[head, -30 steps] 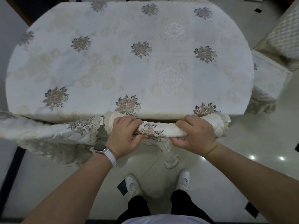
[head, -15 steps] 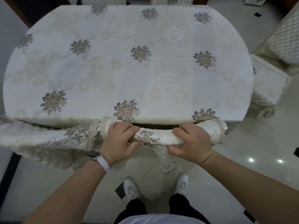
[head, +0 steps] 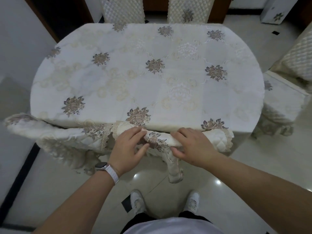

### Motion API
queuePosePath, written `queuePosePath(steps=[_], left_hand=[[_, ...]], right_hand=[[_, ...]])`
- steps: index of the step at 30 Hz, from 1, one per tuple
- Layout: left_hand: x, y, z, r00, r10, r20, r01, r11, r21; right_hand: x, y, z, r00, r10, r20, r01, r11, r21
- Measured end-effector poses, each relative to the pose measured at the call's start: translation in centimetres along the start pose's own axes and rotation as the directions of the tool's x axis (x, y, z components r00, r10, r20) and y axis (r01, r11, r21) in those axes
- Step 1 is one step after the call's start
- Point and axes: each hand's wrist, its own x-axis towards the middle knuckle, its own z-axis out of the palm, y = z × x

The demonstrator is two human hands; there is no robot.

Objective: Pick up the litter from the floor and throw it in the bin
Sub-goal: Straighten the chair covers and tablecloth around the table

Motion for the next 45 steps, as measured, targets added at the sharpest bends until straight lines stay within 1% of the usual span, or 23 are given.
queuePosePath(steps=[2,5,9,11,16,20,22,24,27,30,36,39,42,45], left_hand=[[-1.5,0.3,-0.8,0.998,-0.056,-0.031,0.057,0.998,0.002],[-4.1,0.0,-2.5,0.985,-0.130,-0.110,0.131,0.991,0.004],[-7.8,-2.7,-5.3,0.964,-0.184,-0.190,0.201,0.977,0.070],[-9.8,-4.9,-6.9,0.957,-0.199,-0.209,0.223,0.970,0.098],[-14.2,-11.3,-11.3,0.918,-0.302,-0.258,0.341,0.932,0.123],[-17.4,-15.2,-15.2,0.859,-0.385,-0.337,0.445,0.887,0.123],[-18.7,-16.8,-16.9,0.848,-0.383,-0.366,0.457,0.879,0.138],[-19.3,-18.5,-18.5,0.845,-0.368,-0.388,0.457,0.874,0.167],[-20.3,-21.1,-20.0,0.826,-0.376,-0.420,0.482,0.858,0.179],[-21.2,-23.4,-21.4,0.815,-0.401,-0.418,0.512,0.835,0.199],[-22.2,-29.4,-25.0,0.766,-0.447,-0.462,0.592,0.771,0.236],[-22.0,-33.0,-27.2,0.747,-0.479,-0.461,0.625,0.743,0.241],[-21.4,-36.6,-29.7,0.731,-0.510,-0.454,0.655,0.713,0.252],[-20.3,-39.8,-32.2,0.705,-0.522,-0.480,0.683,0.682,0.262]], right_hand=[[1.1,-1.3,-0.3,0.996,-0.070,0.050,0.070,0.998,-0.004],[3.3,-4.2,-0.3,0.982,-0.171,0.077,0.171,0.985,0.014],[6.5,-8.6,0.3,0.951,-0.290,0.110,0.290,0.957,0.015],[7.8,-11.2,0.6,0.944,-0.308,0.116,0.310,0.951,-0.003],[11.2,-18.5,2.0,0.920,-0.337,0.200,0.351,0.936,-0.038],[13.9,-24.4,2.6,0.918,-0.357,0.171,0.368,0.929,-0.035],[15.1,-26.7,2.9,0.922,-0.352,0.164,0.362,0.931,-0.037],[16.5,-28.5,3.7,0.911,-0.380,0.162,0.390,0.920,-0.032],[19.2,-30.7,5.2,0.880,-0.443,0.173,0.451,0.892,-0.011],[22.7,-33.4,6.9,0.850,-0.501,0.166,0.505,0.863,0.019],[31.1,-39.7,11.4,0.745,-0.657,0.115,0.652,0.754,0.084],[36.1,-42.9,13.7,0.695,-0.709,0.123,0.694,0.705,0.146],[40.8,-45.9,15.2,0.673,-0.729,0.124,0.710,0.684,0.169],[45.0,-48.0,15.7,0.639,-0.759,0.124,0.736,0.651,0.186]])
